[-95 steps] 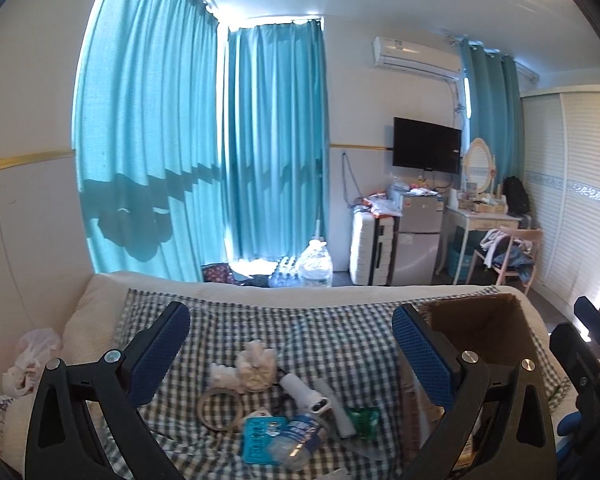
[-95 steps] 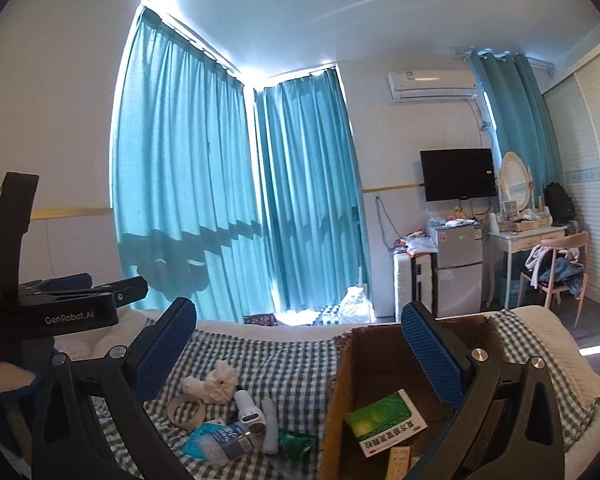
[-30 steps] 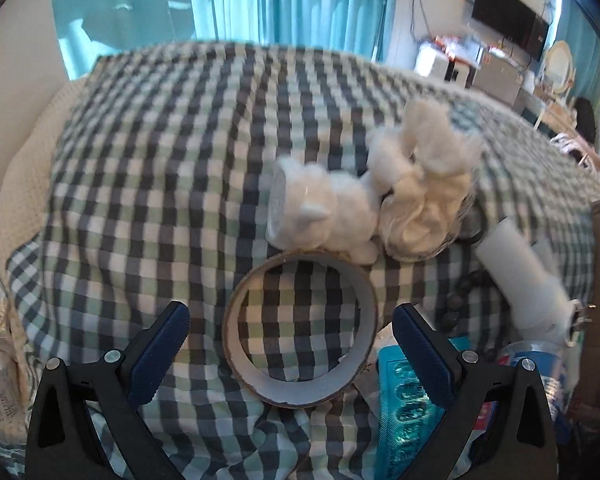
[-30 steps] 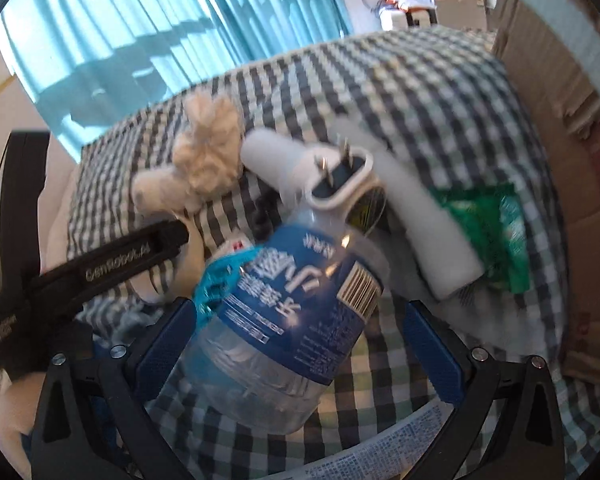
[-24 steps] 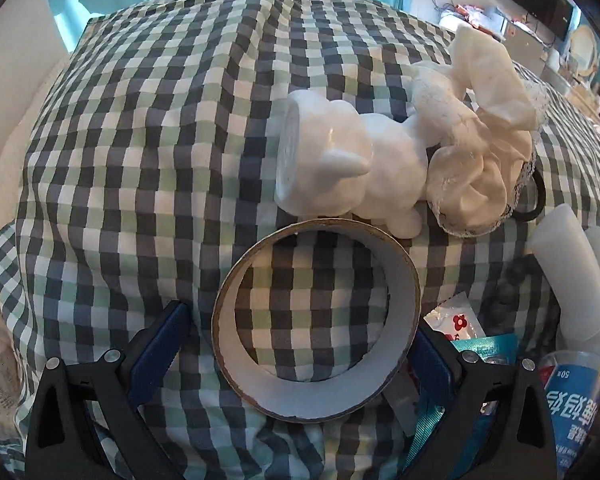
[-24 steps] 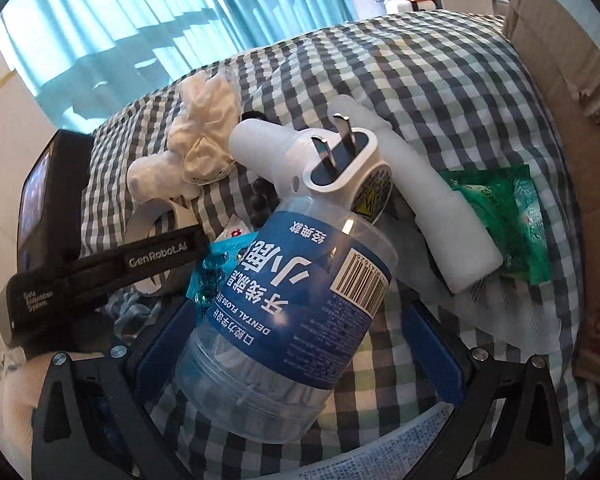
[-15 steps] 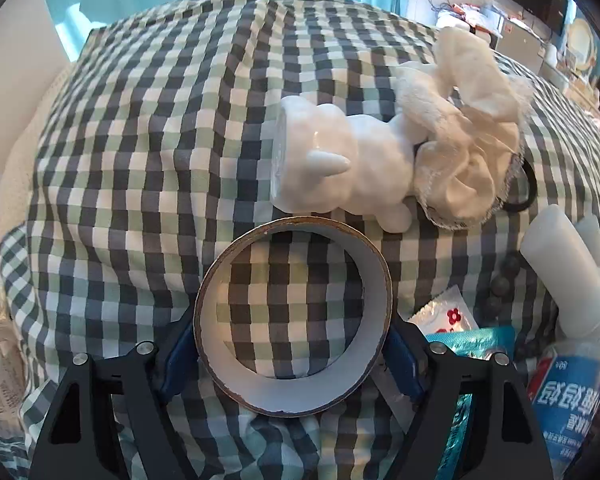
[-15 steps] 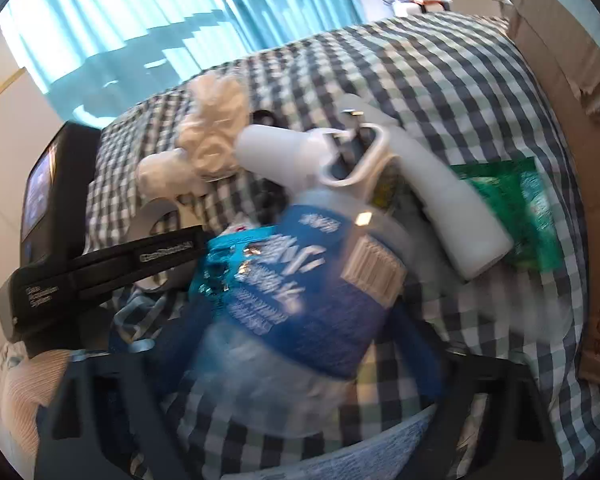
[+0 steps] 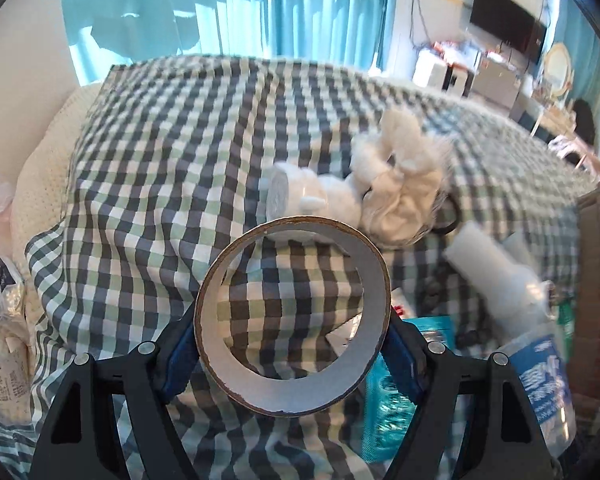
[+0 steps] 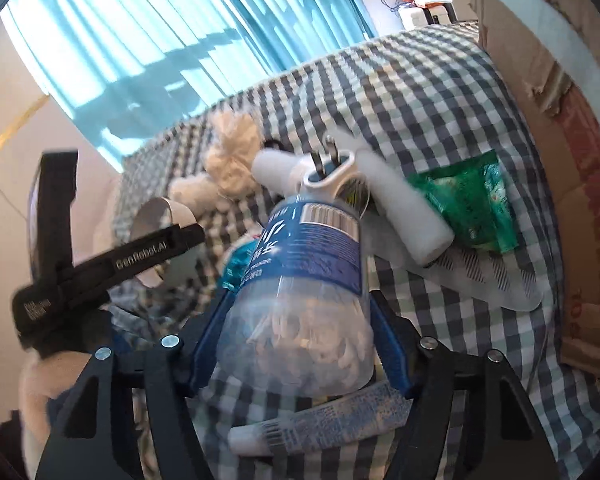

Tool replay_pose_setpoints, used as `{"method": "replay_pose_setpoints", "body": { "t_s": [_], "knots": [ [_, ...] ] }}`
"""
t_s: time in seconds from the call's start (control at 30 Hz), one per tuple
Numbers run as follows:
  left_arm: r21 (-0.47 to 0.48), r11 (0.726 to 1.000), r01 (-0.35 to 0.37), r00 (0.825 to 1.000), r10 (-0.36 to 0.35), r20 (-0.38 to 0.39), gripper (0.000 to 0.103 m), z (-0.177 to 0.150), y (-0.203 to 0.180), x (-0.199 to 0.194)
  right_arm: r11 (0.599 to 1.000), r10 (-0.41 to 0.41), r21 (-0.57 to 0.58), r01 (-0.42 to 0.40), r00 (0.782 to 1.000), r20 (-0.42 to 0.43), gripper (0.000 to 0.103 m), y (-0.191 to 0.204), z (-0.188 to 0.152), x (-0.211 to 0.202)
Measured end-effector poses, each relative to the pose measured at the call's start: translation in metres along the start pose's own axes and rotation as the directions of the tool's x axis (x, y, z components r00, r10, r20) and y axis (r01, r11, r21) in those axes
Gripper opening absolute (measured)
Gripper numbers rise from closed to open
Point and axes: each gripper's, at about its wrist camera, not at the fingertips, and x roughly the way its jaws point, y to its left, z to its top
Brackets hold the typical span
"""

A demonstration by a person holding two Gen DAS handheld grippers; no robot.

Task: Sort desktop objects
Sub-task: 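Grasp the brown tape roll with the left tool while the right tool grasps the water bottle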

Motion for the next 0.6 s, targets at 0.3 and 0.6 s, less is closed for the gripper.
{"method": "replay_pose_setpoints", "body": {
  "t_s": [0.3, 0.6],
  "knots": [
    [-0.051, 0.993, 0.107, 0.989, -0.101, 0.104, 0.080, 0.011, 0.020, -0.067, 0.997, 0.034, -0.070, -0.029, 0.997, 0.063, 0.063, 0.003, -0.005, -0.035],
    [-0.007, 0.991, 0.134, 0.969, -0.129, 0.210, 0.080, 0.015, 0.003, -0.132, 0.994, 0.054, -0.107, -0.032, 0.978, 0.202, 0.063, -0.005, -0.002, -0.093]
  ]
}}
